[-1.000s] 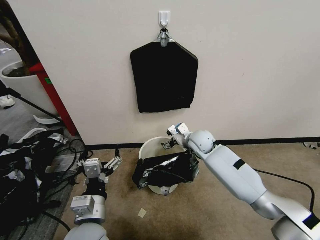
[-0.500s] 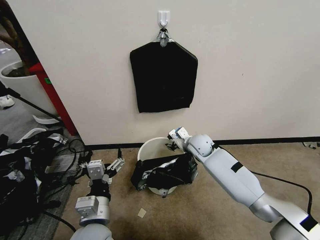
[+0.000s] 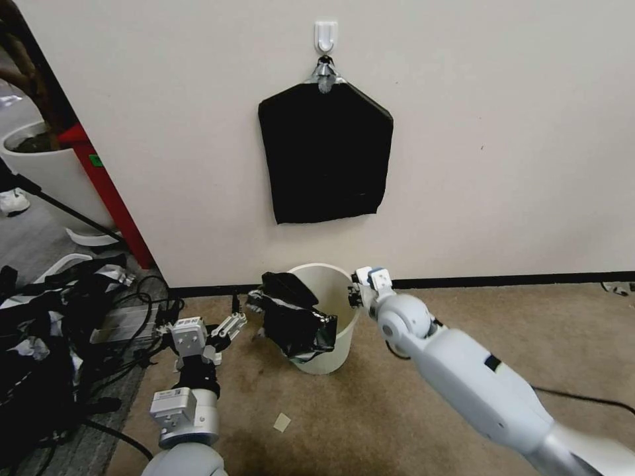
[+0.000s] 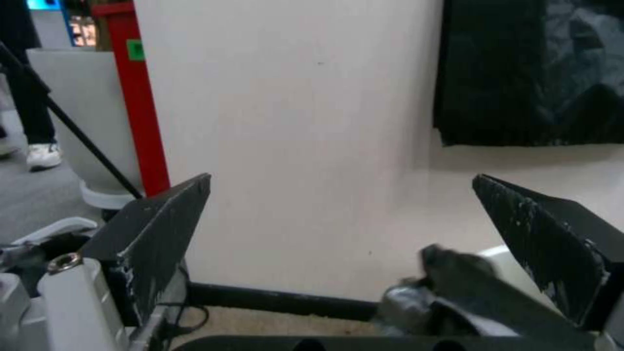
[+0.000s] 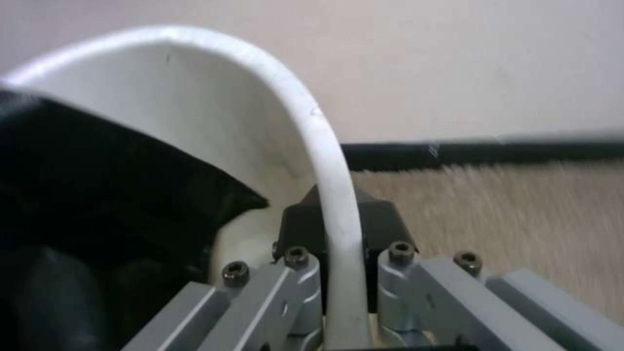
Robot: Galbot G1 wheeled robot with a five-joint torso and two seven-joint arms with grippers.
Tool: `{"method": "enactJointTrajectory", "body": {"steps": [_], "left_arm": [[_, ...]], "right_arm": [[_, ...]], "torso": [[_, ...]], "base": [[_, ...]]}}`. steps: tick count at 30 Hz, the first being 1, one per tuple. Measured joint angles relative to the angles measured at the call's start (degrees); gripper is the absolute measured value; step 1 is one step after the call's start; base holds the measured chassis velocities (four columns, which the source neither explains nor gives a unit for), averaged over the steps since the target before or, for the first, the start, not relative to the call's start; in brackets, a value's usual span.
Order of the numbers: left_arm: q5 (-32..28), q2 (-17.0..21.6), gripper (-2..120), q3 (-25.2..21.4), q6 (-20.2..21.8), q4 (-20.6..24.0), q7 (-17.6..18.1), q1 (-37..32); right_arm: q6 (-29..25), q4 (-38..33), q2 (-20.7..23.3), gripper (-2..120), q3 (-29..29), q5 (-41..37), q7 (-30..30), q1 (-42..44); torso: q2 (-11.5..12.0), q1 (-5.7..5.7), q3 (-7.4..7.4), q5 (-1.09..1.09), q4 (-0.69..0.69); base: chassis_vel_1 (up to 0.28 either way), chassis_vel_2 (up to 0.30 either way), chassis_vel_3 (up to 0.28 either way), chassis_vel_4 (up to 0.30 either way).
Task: Place a trash bag onto the trash bin.
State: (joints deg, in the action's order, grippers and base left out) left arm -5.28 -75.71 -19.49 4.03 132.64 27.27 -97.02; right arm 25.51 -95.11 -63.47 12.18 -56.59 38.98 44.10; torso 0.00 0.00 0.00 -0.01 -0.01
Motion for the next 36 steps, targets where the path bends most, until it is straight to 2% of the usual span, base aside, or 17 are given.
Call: {"method": "enactJointTrajectory", "body": {"steps": [1,2,4,7,12,17,20,22,25,27,29,30,32,34,36], "left_arm": [[-0.01,0.01,100,-0.22,0.01,-0.49,0.11,0.27],[-0.04,0.02,100,-0.39,0.07,-0.85,0.26,0.49],[-0.05,0.04,100,-0.47,0.12,-1.01,0.33,0.58],[-0.41,0.24,100,-0.78,0.85,-1.84,0.85,1.16],[-1.41,0.44,100,-0.67,1.33,-2.01,0.96,1.41],[-1.65,0.63,100,-0.39,1.54,-2.32,0.96,1.65],[-1.69,0.75,100,-0.59,1.56,-3.17,0.96,2.01],[-1.69,0.79,100,-0.71,1.56,-3.44,0.96,2.11],[-2.65,1.26,100,-2.14,1.42,-5.82,0.95,3.31],[-3.28,1.38,100,-2.48,1.41,-6.34,0.95,3.66],[-4.68,1.65,100,-3.25,1.44,-7.40,0.93,4.55],[-4.68,1.65,100,-3.25,1.44,-7.40,0.93,4.55],[-6.00,2.16,100,-4.21,1.52,-9.05,0.69,5.89],[-7.34,2.78,100,-4.96,1.79,-10.59,0.51,7.22],[-8.03,3.06,100,-5.24,2.03,-11.27,0.46,7.75]], "right_arm": [[-4.17,-2.15,-0.43,7,-1.20,-3.74,4.94,2.27],[-6.66,-3.31,-0.67,7,-1.89,-4.94,7.03,3.79],[-7.86,-3.89,-0.81,7,-2.30,-5.35,7.99,4.69],[-14.11,-5.94,-1.84,7,-4.07,-6.13,12.03,9.12],[-17.16,-6.02,-2.47,7,-5.63,-5.97,12.14,12.02],[-17.52,-5.26,-2.33,7,-6.20,-0.72,9.82,13.65],[-17.84,-7.23,-1.93,19,-6.38,6.62,9.02,14.94],[-17.88,-7.81,-1.77,22,-6.36,8.19,8.87,15.30],[-18.63,-12.05,-0.58,39,-6.01,15.69,5.38,17.08],[-19.00,-12.77,-0.40,43,-5.90,16.96,4.00,17.27],[-20.52,-14.19,0.24,52,-5.52,20.70,-2.27,17.44],[-20.52,-14.19,0.24,52,-5.52,20.70,-2.27,17.44],[-21.41,-15.01,0.99,63,-4.60,23.20,-9.46,17.25],[-20.46,-15.41,1.54,71,-3.53,23.38,-13.41,16.53],[-19.53,-15.50,1.69,73,-3.13,23.16,-14.49,16.16]], "torso": [[0.00,0.00,0.00,0.01,0.01],[0.00,0.00,0.00,0.01,0.01],[0.00,0.00,0.00,0.01,0.01],[0.00,0.00,0.00,0.01,0.01],[0.00,0.01,0.00,0.01,0.01],[0.00,0.00,0.00,0.02,0.01],[0.00,0.01,0.00,0.01,0.00],[0.00,0.00,0.00,0.01,0.00],[0.00,0.01,0.00,0.01,0.01],[0.00,0.00,0.00,0.01,0.01],[0.00,0.00,0.00,0.00,0.01],[0.00,0.00,0.00,0.00,0.01],[0.00,0.00,0.00,0.00,0.00],[0.00,0.00,0.00,0.01,0.01],[-0.01,0.01,0.00,0.01,0.00]], "base": [[0.000,0.000,0.000,0.000],[0.000,0.000,0.000,0.000],[0.000,0.000,0.000,0.000],[0.000,0.000,0.000,0.000],[0.000,0.000,0.000,0.000],[0.000,0.000,0.000,0.000],[0.000,0.000,0.000,0.000],[0.000,0.000,0.000,0.000],[0.000,0.000,0.000,0.000],[0.000,0.000,0.000,0.000],[0.000,0.000,0.000,0.000],[0.000,0.000,0.000,0.000],[0.000,0.000,0.000,0.000],[0.000,0.000,0.000,0.000],[0.000,0.000,0.000,0.000]]}}
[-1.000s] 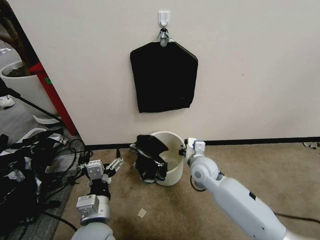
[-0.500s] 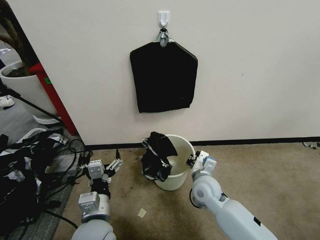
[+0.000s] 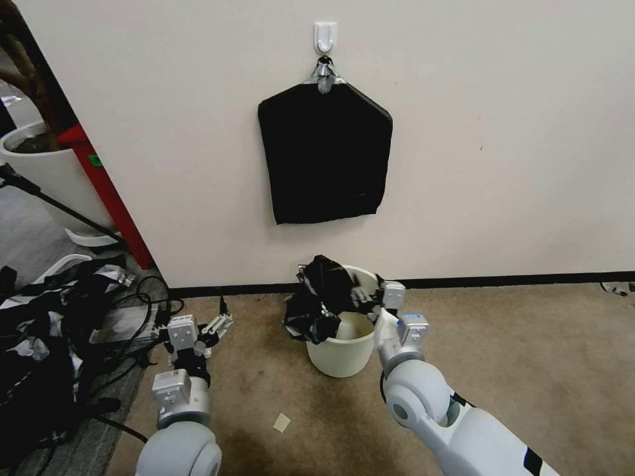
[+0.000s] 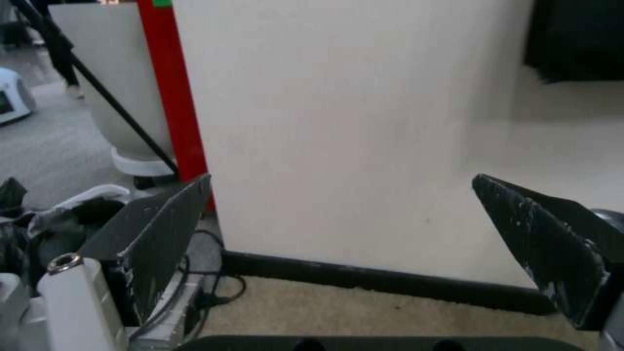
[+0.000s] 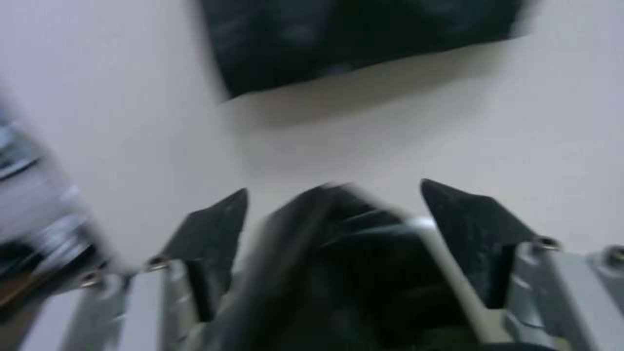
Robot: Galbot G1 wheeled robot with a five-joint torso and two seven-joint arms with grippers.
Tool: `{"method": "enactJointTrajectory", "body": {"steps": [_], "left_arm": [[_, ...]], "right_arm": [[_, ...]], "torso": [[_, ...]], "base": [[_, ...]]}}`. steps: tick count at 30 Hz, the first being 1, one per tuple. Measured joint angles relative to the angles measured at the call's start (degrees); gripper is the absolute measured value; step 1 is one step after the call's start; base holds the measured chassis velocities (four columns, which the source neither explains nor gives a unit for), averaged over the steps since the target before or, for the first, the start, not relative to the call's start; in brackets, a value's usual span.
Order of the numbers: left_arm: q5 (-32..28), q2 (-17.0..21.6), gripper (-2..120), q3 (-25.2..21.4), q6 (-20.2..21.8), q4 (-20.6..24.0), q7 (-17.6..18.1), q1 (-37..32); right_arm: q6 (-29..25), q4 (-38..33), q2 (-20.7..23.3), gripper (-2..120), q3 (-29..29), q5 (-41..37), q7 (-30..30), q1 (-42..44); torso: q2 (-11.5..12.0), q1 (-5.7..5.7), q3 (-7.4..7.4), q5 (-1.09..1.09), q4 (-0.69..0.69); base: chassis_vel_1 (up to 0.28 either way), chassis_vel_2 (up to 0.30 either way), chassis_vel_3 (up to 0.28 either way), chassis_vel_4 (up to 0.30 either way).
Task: Place a trash bag onto the trash bin.
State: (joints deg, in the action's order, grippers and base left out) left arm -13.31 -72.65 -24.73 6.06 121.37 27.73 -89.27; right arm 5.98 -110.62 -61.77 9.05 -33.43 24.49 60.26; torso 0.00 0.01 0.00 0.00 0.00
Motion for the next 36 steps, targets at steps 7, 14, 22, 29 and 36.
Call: {"method": "enactJointTrajectory", "body": {"steps": [7,14,22,29,36], "left_arm": [[-7.04,2.82,100,-1.58,2.75,-4.95,-0.13,5.31],[-11.10,4.53,100,-1.48,5.05,-8.12,-0.99,10.60],[-19.71,7.19,100,0.79,7.34,-13.00,-7.69,17.27],[-25.94,9.04,100,3.56,7.33,-17.65,-15.98,22.59],[-32.67,10.42,100,8.21,11.01,-24.67,-22.90,29.99]], "right_arm": [[12.60,1.86,-0.73,93,2.64,-3.78,-2.47,-5.40],[22.69,4.89,-2.76,70,4.31,-6.64,-0.19,-10.45],[22.98,7.94,-4.74,37,4.95,-3.28,1.23,-12.07],[21.35,8.83,-5.01,17,4.30,-2.72,2.70,-11.23],[20.07,8.21,-4.86,0,3.59,-2.69,4.19,-10.14]], "torso": [[0.00,0.00,0.01,0.00,0.00],[0.00,-0.01,0.01,0.00,0.00],[0.00,-0.01,0.01,0.00,0.00],[0.00,-0.01,0.01,0.00,0.00],[0.01,-0.01,0.01,0.01,0.00]], "base": [[0.000,0.000,0.000,0.000],[0.000,0.000,0.000,0.000],[0.000,0.000,0.000,0.000],[0.000,0.000,0.000,0.000],[0.000,0.000,0.000,0.000]]}}
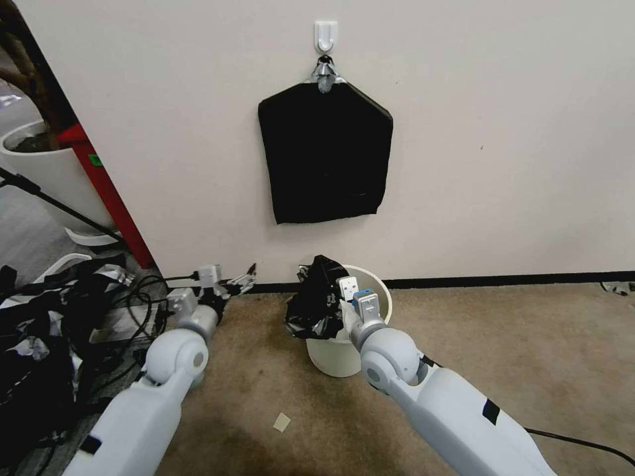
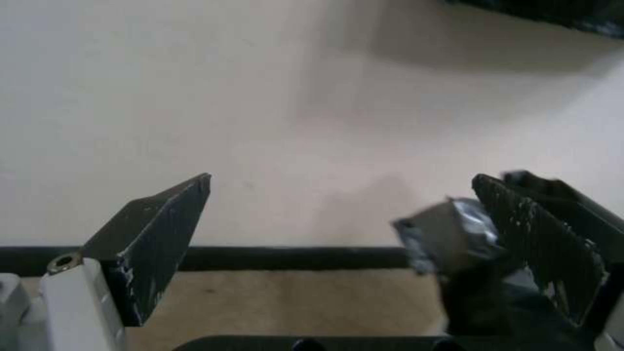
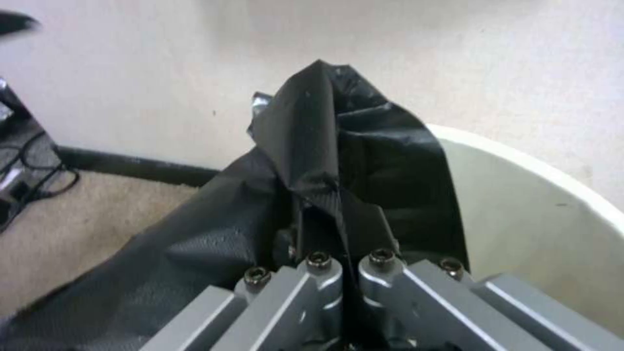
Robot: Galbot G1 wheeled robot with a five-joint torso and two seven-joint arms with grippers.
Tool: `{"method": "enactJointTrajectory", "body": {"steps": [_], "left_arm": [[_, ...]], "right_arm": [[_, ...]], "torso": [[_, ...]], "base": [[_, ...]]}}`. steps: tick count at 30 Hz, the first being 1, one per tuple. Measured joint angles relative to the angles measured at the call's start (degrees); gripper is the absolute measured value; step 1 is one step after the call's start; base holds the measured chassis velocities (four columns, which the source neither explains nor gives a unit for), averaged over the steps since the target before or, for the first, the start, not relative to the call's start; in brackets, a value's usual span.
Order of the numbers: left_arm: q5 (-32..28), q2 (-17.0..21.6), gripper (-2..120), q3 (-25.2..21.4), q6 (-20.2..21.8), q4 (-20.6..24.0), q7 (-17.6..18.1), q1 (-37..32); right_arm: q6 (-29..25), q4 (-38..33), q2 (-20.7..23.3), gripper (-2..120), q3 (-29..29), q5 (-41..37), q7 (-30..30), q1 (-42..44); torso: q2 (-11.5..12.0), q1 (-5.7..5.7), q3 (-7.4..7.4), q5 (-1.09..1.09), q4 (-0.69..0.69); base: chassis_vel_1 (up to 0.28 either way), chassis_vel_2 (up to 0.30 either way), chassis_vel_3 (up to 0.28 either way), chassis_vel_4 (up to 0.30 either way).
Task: Place a trash bag onto the trash bin.
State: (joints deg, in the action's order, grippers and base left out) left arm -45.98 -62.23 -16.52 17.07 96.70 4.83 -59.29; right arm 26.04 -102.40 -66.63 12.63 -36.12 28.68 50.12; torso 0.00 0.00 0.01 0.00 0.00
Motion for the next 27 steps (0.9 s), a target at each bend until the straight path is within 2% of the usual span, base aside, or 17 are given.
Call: {"method": "enactJointTrajectory", "body": {"steps": [3,8,12,13,16,22,26,27], "left_arm": [[-2.66,0.10,100,2.52,3.78,-1.78,-3.89,2.78],[-2.57,-0.48,100,7.02,6.49,-3.89,-6.24,5.80],[-1.48,-1.50,100,9.94,8.07,-5.58,-6.38,7.93],[0.41,-2.51,100,12.69,9.08,-7.15,-6.39,9.85],[2.68,-3.04,100,14.53,10.73,-8.20,-6.26,11.32],[4.40,-4.28,100,16.93,14.49,-10.18,-3.75,13.56],[4.54,-5.19,95,17.48,16.29,-11.43,-2.86,14.09],[4.67,-5.43,89,17.51,17.30,-11.68,-2.77,14.11]], "right_arm": [[-0.77,-0.46,-0.06,0,-0.22,0.41,0.43,0.72],[-1.27,-0.98,-0.12,0,-0.34,1.72,0.45,1.31],[-1.38,-1.32,-0.20,0,-0.38,2.58,0.45,1.68],[-1.40,-1.37,-0.42,0,-0.35,3.14,0.41,1.97],[-1.40,-1.37,-0.74,0,-0.29,3.67,0.37,2.22],[-1.56,-1.34,-1.04,0,-0.39,4.54,0.30,2.58],[-1.74,-1.31,-1.06,0,-0.60,4.94,0.30,2.73],[-1.76,-1.31,-1.04,0,-0.61,5.11,0.30,2.85]], "torso": [[0.00,0.00,0.00,0.00,0.00],[0.00,0.00,0.00,0.00,0.00],[0.00,0.00,0.00,0.00,0.00],[0.00,0.00,0.00,0.00,0.00],[0.00,0.00,-0.01,0.00,0.00],[0.00,0.00,-0.01,0.01,0.00],[0.00,0.00,-0.01,0.00,0.00],[0.00,0.00,-0.01,0.00,-0.01]], "base": [[0.000,0.000,0.000,0.000],[0.000,0.000,0.000,0.000],[0.000,0.000,0.000,0.000],[0.000,0.000,0.000,0.000],[0.000,0.000,0.000,0.000],[0.000,0.000,0.000,0.000],[0.000,0.000,0.000,0.000],[0.000,0.000,0.000,0.000]]}}
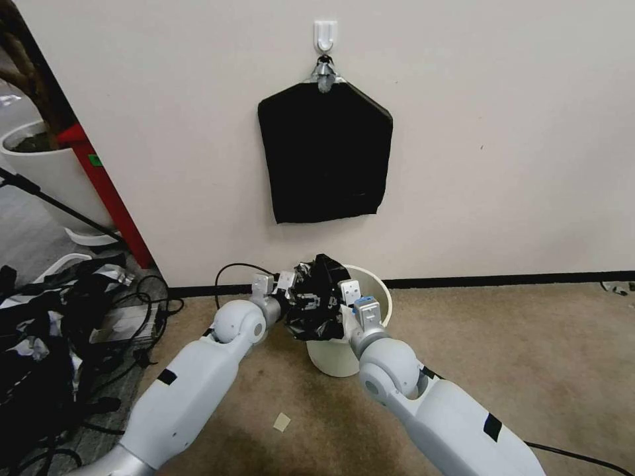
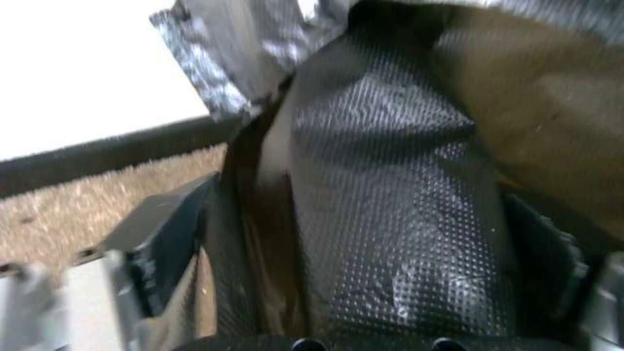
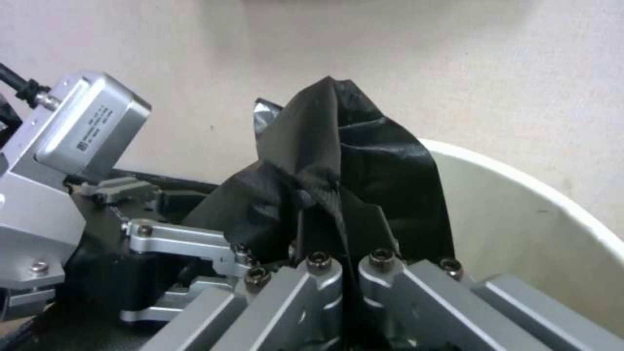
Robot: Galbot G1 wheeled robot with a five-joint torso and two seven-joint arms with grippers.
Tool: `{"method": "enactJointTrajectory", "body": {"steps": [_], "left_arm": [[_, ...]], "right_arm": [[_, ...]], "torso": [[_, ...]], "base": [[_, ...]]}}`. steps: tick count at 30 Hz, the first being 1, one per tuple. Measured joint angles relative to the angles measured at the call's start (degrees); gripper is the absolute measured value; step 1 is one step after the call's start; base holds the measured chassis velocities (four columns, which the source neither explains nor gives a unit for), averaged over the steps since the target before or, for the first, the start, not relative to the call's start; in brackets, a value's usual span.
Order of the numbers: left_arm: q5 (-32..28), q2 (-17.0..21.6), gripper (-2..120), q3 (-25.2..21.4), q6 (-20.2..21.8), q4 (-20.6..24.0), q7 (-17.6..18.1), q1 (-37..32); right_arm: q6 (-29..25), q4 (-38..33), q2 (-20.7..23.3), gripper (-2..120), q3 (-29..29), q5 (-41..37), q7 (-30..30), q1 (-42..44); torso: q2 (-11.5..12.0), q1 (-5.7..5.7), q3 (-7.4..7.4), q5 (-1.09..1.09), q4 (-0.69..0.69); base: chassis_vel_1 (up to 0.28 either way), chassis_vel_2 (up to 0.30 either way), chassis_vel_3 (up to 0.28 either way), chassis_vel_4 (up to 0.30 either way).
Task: Place a trash bag onto the trash bin.
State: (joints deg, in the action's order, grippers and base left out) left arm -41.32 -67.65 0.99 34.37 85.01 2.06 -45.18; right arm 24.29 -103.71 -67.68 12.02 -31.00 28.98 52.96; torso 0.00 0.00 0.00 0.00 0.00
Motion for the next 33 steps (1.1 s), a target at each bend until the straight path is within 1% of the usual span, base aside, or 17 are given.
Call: {"method": "enactJointTrajectory", "body": {"steps": [2,4,5,7,8,12,13,15,17,21,23,25,27,28,29,31,33], "left_arm": [[0.04,-0.05,86,-0.03,0.80,-0.01,0.01,0.01],[0.09,0.05,74,-0.33,3.83,0.27,-0.14,0.03],[0.09,0.05,74,-0.33,3.83,0.27,-0.14,0.03],[0.14,0.17,63,-0.61,6.91,0.73,-0.48,0.04],[0.14,0.17,63,-0.61,6.91,0.73,-0.48,0.04],[0.30,-0.12,46,-1.32,7.48,0.74,-0.02,-0.24],[0.30,-0.12,46,-1.32,7.48,0.74,-0.02,-0.24],[0.27,-0.20,36,-2.26,7.60,0.64,0.29,-0.61],[0.24,-0.19,33,-2.56,7.63,0.61,0.30,-0.73],[0.04,0.22,13,-4.28,7.75,1.06,0.22,-1.90],[0.11,0.54,10,-4.66,7.78,1.56,-0.13,-2.41],[1.72,1.68,3,-5.38,6.62,3.84,-2.19,-4.19],[2.19,1.85,3,-5.48,6.39,4.08,-2.44,-4.37],[5.88,2.97,3,-6.17,4.57,5.59,-4.44,-5.47],[8.43,3.62,3,-6.52,3.34,6.45,-5.80,-6.16],[10.14,4.07,3,-6.78,2.47,6.99,-6.72,-6.64],[14.00,5.30,3,-7.71,0.00,8.78,-9.38,-8.18]], "right_arm": [[-0.04,0.02,0.02,0,-0.02,0.15,0.00,0.05],[-0.34,0.27,0.07,0,-0.03,0.72,-0.06,0.11],[-0.34,0.27,0.07,0,-0.03,0.72,-0.06,0.11],[-1.01,0.66,0.16,0,-0.04,1.71,-0.25,0.11],[-1.01,0.66,0.16,0,-0.04,1.71,-0.25,0.11],[-1.85,0.83,0.30,0,-0.04,3.25,-0.35,0.31],[-1.85,0.83,0.30,0,-0.04,3.25,-0.35,0.31],[-3.16,0.85,0.57,0,-0.02,5.14,-0.62,0.72],[-3.59,0.85,0.68,0,-0.02,5.73,-0.82,0.88],[-8.39,0.61,1.67,0,0.23,10.05,-2.24,1.92],[-10.14,0.49,1.86,0,0.22,11.00,-2.93,2.09],[-14.36,0.39,2.26,0,-0.53,13.90,-4.92,2.26],[-14.63,0.38,2.30,0,-0.67,14.10,-5.09,2.23],[-15.41,0.38,2.57,0,-1.45,14.47,-5.77,1.85],[-15.47,0.39,2.74,0,-2.01,14.25,-5.90,1.38],[-15.23,0.45,2.88,0,-2.41,13.79,-5.88,1.03],[-12.80,0.85,3.33,0,-3.32,9.89,-4.42,0.08]], "torso": [[0.00,0.00,-0.01,0.00,0.00],[0.00,0.00,-0.01,0.01,-0.01],[0.00,0.00,-0.01,0.01,-0.01],[-0.01,0.01,-0.01,0.02,-0.01],[-0.01,0.01,-0.01,0.02,-0.01],[-0.01,0.01,-0.01,0.00,0.00],[-0.01,0.01,-0.01,0.00,0.00],[-0.01,0.01,-0.01,0.00,0.00],[-0.01,0.01,-0.01,0.00,0.00],[-0.01,0.01,0.00,-0.01,0.01],[-0.01,0.01,0.00,-0.02,0.01],[-0.01,0.01,0.00,-0.05,0.03],[-0.01,0.00,0.00,-0.05,0.03],[-0.01,0.01,0.01,-0.01,0.03],[-0.01,0.01,0.00,0.00,0.02],[0.00,0.01,0.01,-0.01,0.00],[-0.01,0.01,0.01,0.00,0.00]], "base": [[0.000,0.000,0.000,0.000],[0.000,0.000,0.000,0.000],[0.000,0.000,0.000,0.000],[0.000,0.000,0.000,0.000],[0.000,0.000,0.000,0.000],[0.000,0.000,0.000,0.000],[0.000,0.000,0.000,0.000],[0.000,0.000,0.000,0.000],[0.000,0.000,0.000,0.000],[0.000,0.000,0.000,0.000],[0.000,0.000,0.000,0.000],[0.000,0.000,0.000,0.000],[0.000,0.000,0.000,0.000],[0.000,0.000,0.000,0.000],[0.000,0.000,0.000,0.000],[0.000,0.000,0.000,0.000],[0.000,0.000,0.000,0.000]]}}
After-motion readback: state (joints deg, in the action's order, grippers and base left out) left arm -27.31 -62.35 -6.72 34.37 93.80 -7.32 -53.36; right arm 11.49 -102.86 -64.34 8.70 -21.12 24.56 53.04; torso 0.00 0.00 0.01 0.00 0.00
